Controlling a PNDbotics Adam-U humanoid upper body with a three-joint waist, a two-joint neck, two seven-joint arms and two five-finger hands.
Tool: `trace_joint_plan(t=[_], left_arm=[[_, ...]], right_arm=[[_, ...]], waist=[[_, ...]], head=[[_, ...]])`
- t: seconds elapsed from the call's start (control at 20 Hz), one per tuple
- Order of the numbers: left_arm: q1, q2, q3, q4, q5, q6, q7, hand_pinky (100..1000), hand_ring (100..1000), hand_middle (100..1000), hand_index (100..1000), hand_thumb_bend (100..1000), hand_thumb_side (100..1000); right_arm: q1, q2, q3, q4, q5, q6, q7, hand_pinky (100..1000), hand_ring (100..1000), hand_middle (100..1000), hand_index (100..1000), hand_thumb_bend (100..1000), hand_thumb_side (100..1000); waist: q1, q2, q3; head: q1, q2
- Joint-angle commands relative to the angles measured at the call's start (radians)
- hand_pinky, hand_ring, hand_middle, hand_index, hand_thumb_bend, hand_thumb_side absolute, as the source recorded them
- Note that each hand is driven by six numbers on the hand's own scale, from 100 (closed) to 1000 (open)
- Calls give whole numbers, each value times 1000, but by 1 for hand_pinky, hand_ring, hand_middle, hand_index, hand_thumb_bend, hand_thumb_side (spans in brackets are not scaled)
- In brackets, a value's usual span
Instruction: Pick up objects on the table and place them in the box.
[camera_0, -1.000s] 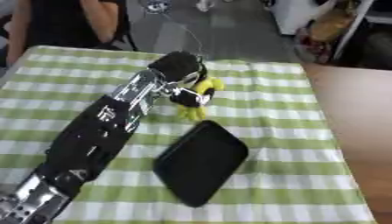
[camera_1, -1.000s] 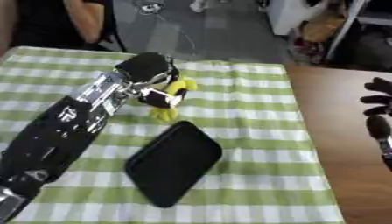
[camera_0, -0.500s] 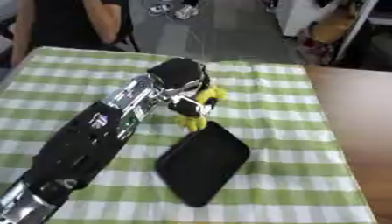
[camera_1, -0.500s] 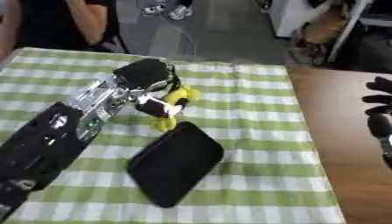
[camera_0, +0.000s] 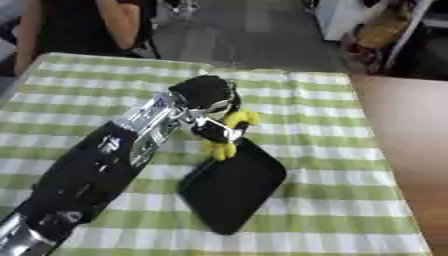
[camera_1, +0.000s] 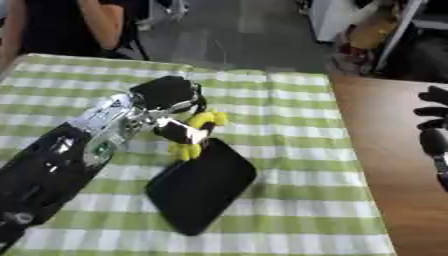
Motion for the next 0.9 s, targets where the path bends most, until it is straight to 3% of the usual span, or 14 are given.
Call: trace_joint_plan(t=[0.05, 0.9], left_arm=[[-5, 7, -2, -13, 3, -1, -2, 100, 100, 100, 117, 100, 544], [18, -34, -15, 29, -3, -5, 6, 100, 100, 100, 131, 100, 547]], right_arm=[[-12, -24, -6, -13, 1, -2, -2, 598, 707, 784, 913, 649, 1000], [-13, -23, -6, -14, -2, -2, -1, 597, 707, 784, 913, 649, 1000]], waist=[[2, -17, -1], [1, -14, -2]], head=[[-12, -3], [-15, -4]])
